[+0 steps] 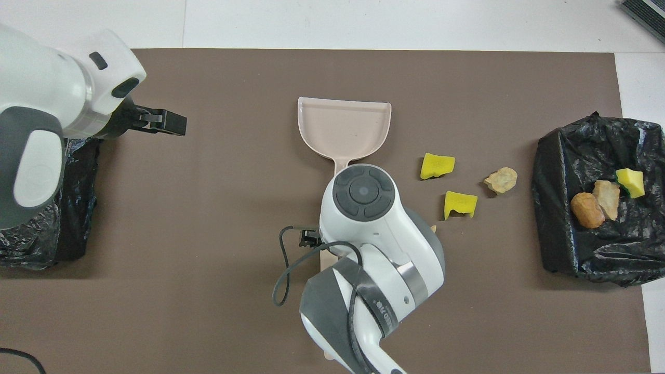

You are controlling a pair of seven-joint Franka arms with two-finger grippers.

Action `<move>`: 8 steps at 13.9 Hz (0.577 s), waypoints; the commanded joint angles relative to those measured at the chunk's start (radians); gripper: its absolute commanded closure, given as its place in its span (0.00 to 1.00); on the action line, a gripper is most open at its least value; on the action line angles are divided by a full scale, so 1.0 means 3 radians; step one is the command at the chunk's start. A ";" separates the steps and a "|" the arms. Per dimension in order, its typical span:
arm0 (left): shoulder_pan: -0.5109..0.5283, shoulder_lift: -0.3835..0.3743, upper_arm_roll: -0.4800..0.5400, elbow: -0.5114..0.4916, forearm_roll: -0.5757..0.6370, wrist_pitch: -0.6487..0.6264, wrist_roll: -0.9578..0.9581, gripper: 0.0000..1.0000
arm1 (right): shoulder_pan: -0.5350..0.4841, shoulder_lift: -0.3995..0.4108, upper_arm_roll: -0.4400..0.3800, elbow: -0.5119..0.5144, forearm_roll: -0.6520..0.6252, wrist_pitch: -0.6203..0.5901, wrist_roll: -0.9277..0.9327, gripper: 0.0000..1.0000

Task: Sweep and dump trash in bin
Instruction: 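Set the dustpan down and release it with the right gripper, then grasp the dustpan with the left gripper while the right gripper reaches the brush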

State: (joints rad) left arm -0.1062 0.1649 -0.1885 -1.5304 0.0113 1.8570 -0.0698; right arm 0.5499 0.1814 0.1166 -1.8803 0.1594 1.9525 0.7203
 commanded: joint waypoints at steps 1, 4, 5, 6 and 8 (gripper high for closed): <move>-0.0320 0.0354 0.0056 0.0380 0.0003 -0.0013 -0.0175 0.00 | 0.0099 -0.0527 -0.0010 -0.0818 0.0159 0.0353 0.0043 0.00; -0.0616 0.0523 0.0040 0.0397 0.0018 0.0129 -0.0753 0.00 | 0.0304 -0.0676 -0.0005 -0.1069 0.0164 0.0374 0.0094 0.00; -0.0775 0.0625 0.0045 0.0392 0.0044 0.0231 -0.0866 0.00 | 0.0375 -0.0671 -0.0005 -0.1090 0.0179 0.0374 0.0099 0.00; -0.0898 0.0718 0.0046 0.0392 0.0105 0.0384 -0.1019 0.00 | 0.0442 -0.0671 -0.0005 -0.1131 0.0195 0.0379 0.0104 0.00; -0.0914 0.0744 0.0040 0.0336 0.0136 0.0579 -0.1173 0.00 | 0.0565 -0.0671 -0.0005 -0.1263 0.0220 0.0557 0.0181 0.01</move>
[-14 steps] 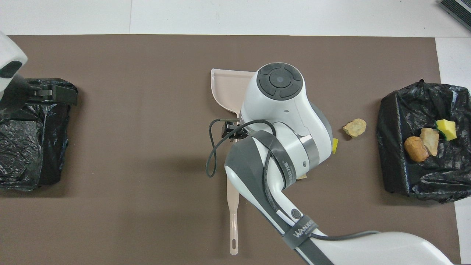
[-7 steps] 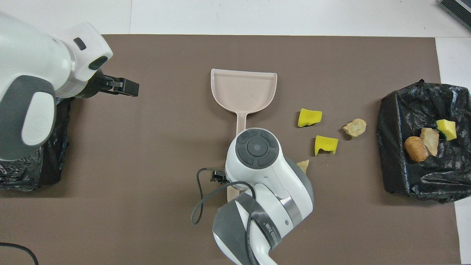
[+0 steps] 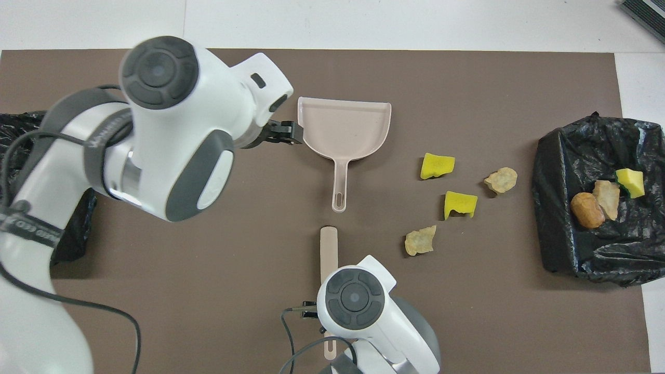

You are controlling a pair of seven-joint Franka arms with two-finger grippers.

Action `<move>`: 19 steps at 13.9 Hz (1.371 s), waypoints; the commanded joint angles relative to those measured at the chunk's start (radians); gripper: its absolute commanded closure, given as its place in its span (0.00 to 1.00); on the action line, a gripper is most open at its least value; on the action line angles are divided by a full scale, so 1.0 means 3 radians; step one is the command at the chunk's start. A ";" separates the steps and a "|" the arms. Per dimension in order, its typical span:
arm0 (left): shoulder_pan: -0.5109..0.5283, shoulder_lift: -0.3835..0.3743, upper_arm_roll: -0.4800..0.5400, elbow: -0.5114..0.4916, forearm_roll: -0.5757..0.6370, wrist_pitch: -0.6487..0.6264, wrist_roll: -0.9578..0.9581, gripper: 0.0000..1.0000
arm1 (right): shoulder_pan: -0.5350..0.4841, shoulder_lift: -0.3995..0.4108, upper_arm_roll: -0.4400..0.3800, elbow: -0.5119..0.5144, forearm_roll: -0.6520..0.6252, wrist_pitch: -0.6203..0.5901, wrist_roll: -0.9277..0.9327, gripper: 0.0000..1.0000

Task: Sweep and dump trash in bin
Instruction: 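Grasp the dustpan with the left gripper while the right gripper reaches the brush, then move the dustpan with the left gripper while the right gripper carries the brush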

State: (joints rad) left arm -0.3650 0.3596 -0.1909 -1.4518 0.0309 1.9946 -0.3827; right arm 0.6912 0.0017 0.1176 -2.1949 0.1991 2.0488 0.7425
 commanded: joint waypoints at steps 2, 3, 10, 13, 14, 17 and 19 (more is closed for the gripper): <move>-0.0132 0.0156 0.0053 -0.0033 0.0076 0.0314 -0.0232 0.00 | 0.0181 -0.0047 -0.0014 -0.0333 0.0088 0.0486 0.0173 0.06; -0.0199 0.0182 0.0053 -0.0069 0.0076 0.0402 -0.0299 0.00 | 0.0176 -0.0047 -0.0009 -0.0343 0.0093 0.0508 0.0179 0.08; -0.0394 0.0427 0.0053 -0.0248 0.0081 0.0811 -0.0707 0.00 | 0.0161 0.0071 -0.0014 -0.0349 0.0093 0.0717 0.0255 0.25; -0.0475 0.0453 0.0053 -0.0320 0.0086 0.0837 -0.0846 0.00 | 0.0150 0.0092 -0.0014 -0.0343 0.0088 0.0723 0.0291 0.47; -0.0481 0.0458 0.0053 -0.0345 0.0086 0.0837 -0.0846 0.00 | 0.0145 0.0097 -0.0014 -0.0338 0.0093 0.0723 0.0306 0.69; -0.0583 0.0483 0.0048 -0.0432 0.0091 0.0832 -0.0841 0.00 | 0.0130 0.0143 -0.0014 -0.0272 0.0144 0.0687 0.0388 1.00; -0.0583 0.0484 0.0048 -0.0443 0.0091 0.0832 -0.0836 0.00 | 0.0089 0.0117 -0.0019 -0.0272 0.0144 0.0626 0.0378 1.00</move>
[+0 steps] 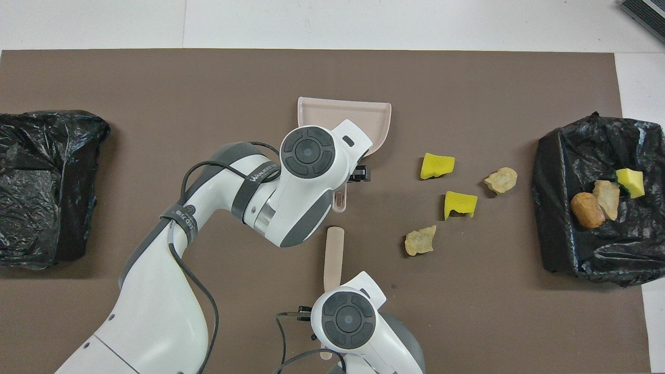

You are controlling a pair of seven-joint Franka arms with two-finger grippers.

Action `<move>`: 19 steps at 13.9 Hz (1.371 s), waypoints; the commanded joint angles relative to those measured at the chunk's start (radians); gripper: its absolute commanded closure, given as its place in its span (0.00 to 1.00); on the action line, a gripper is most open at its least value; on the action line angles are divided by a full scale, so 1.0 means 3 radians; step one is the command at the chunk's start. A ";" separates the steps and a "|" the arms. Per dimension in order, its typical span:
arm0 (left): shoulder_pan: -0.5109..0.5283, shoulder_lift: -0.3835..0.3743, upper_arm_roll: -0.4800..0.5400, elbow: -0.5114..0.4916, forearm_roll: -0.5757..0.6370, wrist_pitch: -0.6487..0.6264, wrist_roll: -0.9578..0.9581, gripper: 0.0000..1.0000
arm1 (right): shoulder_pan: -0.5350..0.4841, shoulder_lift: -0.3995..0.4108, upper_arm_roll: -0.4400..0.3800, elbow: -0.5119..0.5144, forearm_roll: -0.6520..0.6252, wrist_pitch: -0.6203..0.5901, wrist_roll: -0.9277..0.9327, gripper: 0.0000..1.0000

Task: Sweep and dump trash in bin
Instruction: 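Move the dustpan with the left gripper while the right gripper carries the brush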

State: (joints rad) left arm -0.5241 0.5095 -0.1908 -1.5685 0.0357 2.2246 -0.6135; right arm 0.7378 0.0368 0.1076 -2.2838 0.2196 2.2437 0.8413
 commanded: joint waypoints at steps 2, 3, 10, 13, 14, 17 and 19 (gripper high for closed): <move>-0.0053 -0.0016 0.0048 -0.0054 0.0035 0.0065 -0.0082 0.71 | -0.0209 -0.0107 0.0015 0.0030 0.0076 -0.0324 0.0003 1.00; -0.0053 -0.0016 0.0048 -0.0054 0.0034 0.0035 -0.0077 0.91 | -0.0275 -0.0153 0.0009 0.0030 0.0076 -0.0472 0.0003 1.00; 0.0069 -0.0072 0.0058 -0.0049 0.0070 -0.0159 0.0025 1.00 | -0.0960 -0.0582 -0.0011 0.0030 0.0010 -0.1209 -0.0349 1.00; 0.0304 -0.0245 0.0063 -0.0043 0.0065 -0.0400 0.0922 1.00 | -0.1170 -0.0608 -0.0016 0.0035 -0.0556 -0.1383 -0.0610 1.00; 0.0426 -0.0272 0.0063 -0.0044 0.0060 -0.0481 0.1036 1.00 | -0.1267 -0.0603 -0.0011 0.0035 -0.0680 -0.1384 -0.0682 1.00; 0.0571 -0.0353 0.0058 -0.0044 0.0034 -0.0609 0.1587 1.00 | -0.1681 -0.0558 -0.0011 0.0070 -0.1032 -0.1323 -0.1080 1.00; 0.0632 -0.0384 0.0068 -0.0049 0.0034 -0.0645 0.1890 1.00 | -0.2033 -0.0491 -0.0011 0.0091 -0.1217 -0.1186 -0.1549 1.00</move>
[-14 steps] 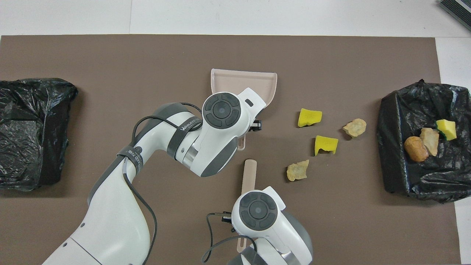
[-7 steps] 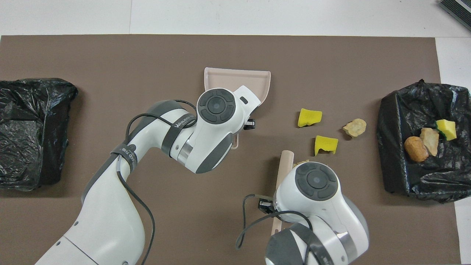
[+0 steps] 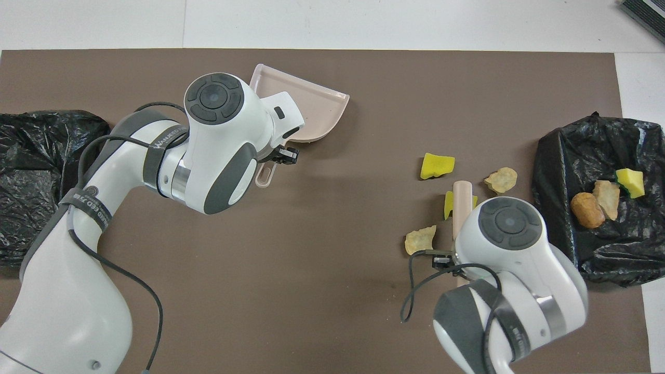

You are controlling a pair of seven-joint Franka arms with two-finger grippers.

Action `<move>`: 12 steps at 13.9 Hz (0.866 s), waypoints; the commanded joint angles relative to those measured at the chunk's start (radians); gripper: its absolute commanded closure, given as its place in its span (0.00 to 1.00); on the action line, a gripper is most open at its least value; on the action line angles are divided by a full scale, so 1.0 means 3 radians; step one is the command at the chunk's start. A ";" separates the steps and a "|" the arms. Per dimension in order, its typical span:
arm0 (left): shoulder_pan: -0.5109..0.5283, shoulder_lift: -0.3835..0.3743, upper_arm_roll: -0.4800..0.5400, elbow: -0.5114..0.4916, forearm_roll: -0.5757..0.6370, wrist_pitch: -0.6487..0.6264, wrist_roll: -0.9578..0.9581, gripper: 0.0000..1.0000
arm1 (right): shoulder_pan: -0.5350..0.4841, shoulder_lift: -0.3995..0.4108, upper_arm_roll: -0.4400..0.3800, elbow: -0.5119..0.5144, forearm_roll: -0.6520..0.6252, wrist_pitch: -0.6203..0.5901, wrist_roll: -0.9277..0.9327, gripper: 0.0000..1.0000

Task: Sweep and dump trash in bin
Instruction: 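Move the dustpan with the left gripper while the right gripper carries the brush, then place the dustpan near the debris while the right gripper positions the brush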

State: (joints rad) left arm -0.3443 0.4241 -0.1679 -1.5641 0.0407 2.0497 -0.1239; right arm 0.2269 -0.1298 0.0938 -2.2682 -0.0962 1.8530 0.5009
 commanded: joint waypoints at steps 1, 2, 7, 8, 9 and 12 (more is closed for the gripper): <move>0.0069 -0.0120 -0.0013 -0.0063 0.0023 -0.0098 0.0381 1.00 | -0.0504 0.0115 0.0035 0.0039 -0.0211 0.0239 -0.0665 1.00; 0.0114 -0.0150 -0.0013 -0.0063 0.0018 -0.0144 0.0641 1.00 | -0.0693 0.0141 0.0035 0.0039 -0.0267 0.0377 -0.0931 1.00; 0.0549 -0.0411 -0.0023 -0.0068 -0.0156 -0.0715 0.2664 1.00 | -0.1073 0.0386 0.0035 0.0054 -0.0752 0.0890 -0.1404 1.00; 0.0590 -0.0426 -0.0023 -0.0063 -0.0161 -0.0818 0.3073 1.00 | -0.1073 0.0437 0.0045 0.0075 -0.0768 0.0890 -0.1389 1.00; 0.0601 -0.0432 -0.0023 -0.0068 -0.0161 -0.0875 0.3371 1.00 | -0.1068 0.0463 0.0045 0.0085 -0.0779 0.0890 -0.1388 1.00; 0.0550 -0.0564 -0.0018 -0.0292 -0.0156 -0.0876 0.3807 1.00 | -0.1033 0.0514 0.0055 0.0065 -0.0825 0.0865 -0.1475 1.00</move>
State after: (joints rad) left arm -0.1644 0.3087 -0.1722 -1.5745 0.0062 1.7845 0.9397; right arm -0.0839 0.0125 0.1043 -2.2584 -0.3227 2.1148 0.0903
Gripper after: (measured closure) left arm 0.687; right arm 0.740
